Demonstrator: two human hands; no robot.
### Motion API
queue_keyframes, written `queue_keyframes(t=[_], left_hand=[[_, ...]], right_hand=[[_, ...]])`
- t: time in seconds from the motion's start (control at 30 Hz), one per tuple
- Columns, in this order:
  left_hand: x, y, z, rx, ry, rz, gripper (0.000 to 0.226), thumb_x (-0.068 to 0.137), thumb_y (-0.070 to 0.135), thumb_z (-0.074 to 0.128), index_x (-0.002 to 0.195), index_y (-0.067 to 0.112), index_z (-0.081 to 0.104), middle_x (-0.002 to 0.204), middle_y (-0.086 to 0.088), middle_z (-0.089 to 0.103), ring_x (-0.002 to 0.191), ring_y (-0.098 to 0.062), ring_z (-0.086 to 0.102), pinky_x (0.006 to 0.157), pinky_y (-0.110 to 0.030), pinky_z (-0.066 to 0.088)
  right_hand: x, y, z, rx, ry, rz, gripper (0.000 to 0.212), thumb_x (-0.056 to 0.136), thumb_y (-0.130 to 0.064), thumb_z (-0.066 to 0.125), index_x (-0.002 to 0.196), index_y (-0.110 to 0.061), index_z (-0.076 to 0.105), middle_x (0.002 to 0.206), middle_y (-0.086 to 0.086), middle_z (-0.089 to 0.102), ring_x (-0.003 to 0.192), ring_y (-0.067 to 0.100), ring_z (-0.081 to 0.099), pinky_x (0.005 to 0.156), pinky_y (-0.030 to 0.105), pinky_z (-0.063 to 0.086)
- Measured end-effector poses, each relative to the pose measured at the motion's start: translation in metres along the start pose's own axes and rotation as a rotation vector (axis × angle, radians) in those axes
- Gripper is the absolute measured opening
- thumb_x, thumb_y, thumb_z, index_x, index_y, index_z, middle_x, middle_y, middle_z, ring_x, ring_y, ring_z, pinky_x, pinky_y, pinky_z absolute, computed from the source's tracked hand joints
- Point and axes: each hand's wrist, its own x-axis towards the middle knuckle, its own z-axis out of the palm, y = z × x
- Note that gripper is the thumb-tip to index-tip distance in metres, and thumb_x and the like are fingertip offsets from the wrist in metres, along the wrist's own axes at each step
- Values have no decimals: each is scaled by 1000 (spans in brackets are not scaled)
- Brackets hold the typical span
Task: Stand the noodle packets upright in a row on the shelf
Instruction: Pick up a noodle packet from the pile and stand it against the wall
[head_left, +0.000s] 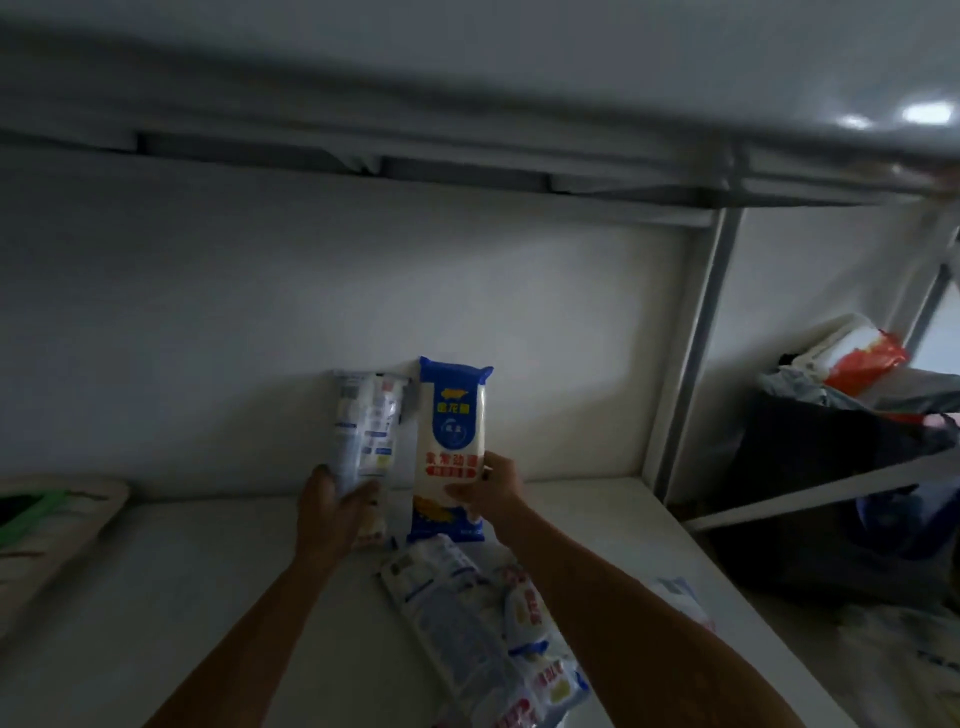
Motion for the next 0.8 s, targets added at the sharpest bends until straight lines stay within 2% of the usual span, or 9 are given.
queue_keyframes(t=[0.13,0.27,0.37,0.43,0.5,0.57,0.67,0.73,0.8], left_hand=[[2,-5,-22,30,119,14,45,82,17,80,106,-9,53,95,-21,61,79,-29,57,55,-30,38],[12,-19,-55,30,231,-55,46,79,15,82,106,-9,53,102,-34,64,91,-48,66,72,-45,50],[19,-26,-74,35,175,-118,45,80,25,80,108,1,54,103,-26,68,89,-43,68,73,-43,53],[24,-36,-80,34,171,-137,49,75,37,79,104,8,54,100,-22,71,83,-38,70,73,-47,57],[31,-48,-77,76,180,-173,61,64,54,73,101,11,53,97,-20,71,81,-38,70,73,-50,59],[30,-43,-73,221,170,-227,74,59,62,74,107,9,54,104,-22,67,90,-42,68,78,-53,57],[2,-16,-71,491,263,-231,82,66,49,83,123,2,48,118,-31,53,106,-49,56,86,-55,49],[-27,3,-71,492,325,-174,84,66,35,86,127,-3,44,121,-37,49,109,-51,51,88,-58,46],[-56,16,-67,515,221,-118,67,72,29,82,119,-6,51,112,-35,56,104,-48,55,85,-53,50]], right_hand=[[1,-3,11,-49,-29,5,31,70,-12,86,90,-25,67,101,4,76,89,23,74,79,48,62],[1,-6,17,-61,-54,14,30,71,-12,85,91,-24,67,99,2,75,84,20,75,74,44,64],[-3,-11,16,-65,-87,38,31,76,-10,82,102,-18,68,99,0,73,86,17,72,75,36,63],[-1,-13,19,-58,-117,50,33,77,-10,80,107,-15,67,101,1,72,88,17,70,76,35,62],[-2,-13,23,-79,-126,57,36,78,-14,80,112,-15,66,108,5,72,90,19,71,77,35,63],[-7,-14,22,-146,-115,61,42,77,-22,82,115,-14,65,109,8,72,89,22,73,75,36,63],[-20,-19,11,-311,-107,54,47,81,-24,78,122,-10,58,117,9,67,97,23,68,75,31,59],[-35,-21,3,-443,-103,-8,46,85,-19,72,125,-8,54,121,11,62,99,22,61,79,30,56],[-56,-23,-8,-537,-103,-66,43,85,-18,71,123,-9,55,119,12,62,97,23,60,84,34,55]])
